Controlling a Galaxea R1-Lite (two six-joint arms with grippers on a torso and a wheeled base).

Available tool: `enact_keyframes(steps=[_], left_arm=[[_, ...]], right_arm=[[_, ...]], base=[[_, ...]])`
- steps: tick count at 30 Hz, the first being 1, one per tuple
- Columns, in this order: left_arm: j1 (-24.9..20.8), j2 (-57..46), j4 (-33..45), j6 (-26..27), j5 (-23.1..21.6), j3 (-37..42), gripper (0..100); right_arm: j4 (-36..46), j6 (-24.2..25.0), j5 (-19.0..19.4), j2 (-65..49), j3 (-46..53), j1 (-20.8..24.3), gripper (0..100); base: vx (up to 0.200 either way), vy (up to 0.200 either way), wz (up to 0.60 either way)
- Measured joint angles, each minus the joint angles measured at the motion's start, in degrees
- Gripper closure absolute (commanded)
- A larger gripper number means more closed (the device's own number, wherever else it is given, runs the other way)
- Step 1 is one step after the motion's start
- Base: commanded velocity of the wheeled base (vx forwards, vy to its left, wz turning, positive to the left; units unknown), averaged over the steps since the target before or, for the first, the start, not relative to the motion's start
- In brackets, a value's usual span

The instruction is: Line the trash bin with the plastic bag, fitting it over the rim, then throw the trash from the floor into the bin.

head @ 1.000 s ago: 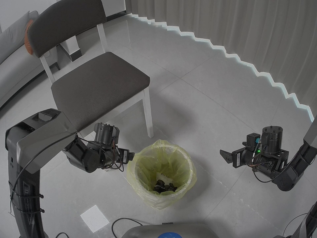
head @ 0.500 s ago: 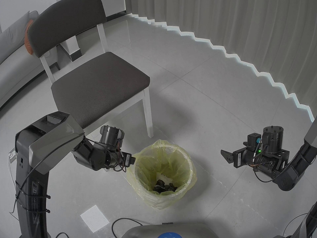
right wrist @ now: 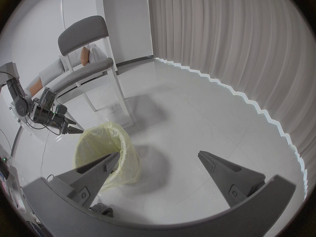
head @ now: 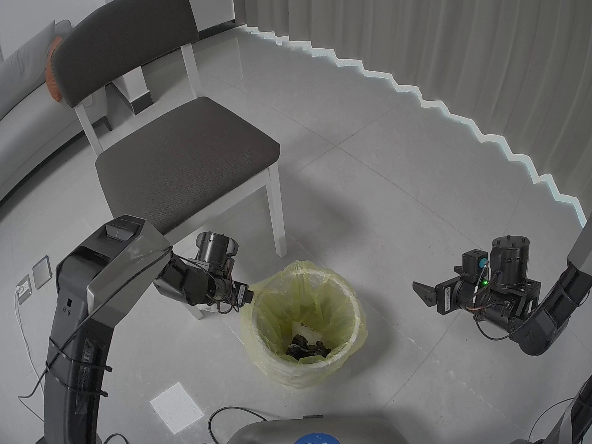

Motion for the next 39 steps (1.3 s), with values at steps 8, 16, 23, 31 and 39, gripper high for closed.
enact_keyframes(steps=[8,16,23,31,39], left_arm=[[0.67,4.58,6.68,1.50,-0.02,-10.78,0],[0.20,9.26,14.42,1.65,-0.07,-22.98,0],[-0.79,11.78,15.95,1.74,-0.09,-26.70,0],[-0.91,10.86,15.87,1.63,-0.09,-24.58,0],[-0.30,3.75,14.95,0.87,-0.46,-15.70,0]], right_arm=[[0.00,-0.22,0.05,0.50,0.05,-0.13,0],[-0.02,-0.54,0.39,0.61,0.27,-0.16,0],[-0.02,-0.72,1.15,0.72,0.57,-0.13,0],[-0.05,-0.98,1.17,0.79,0.63,-0.20,0],[-0.20,-1.02,1.17,0.61,0.55,-0.77,0]], base=[[0.000,0.000,0.00],[0.000,0.000,0.00],[0.000,0.000,0.00],[0.000,0.000,0.00],[0.000,0.000,0.00]])
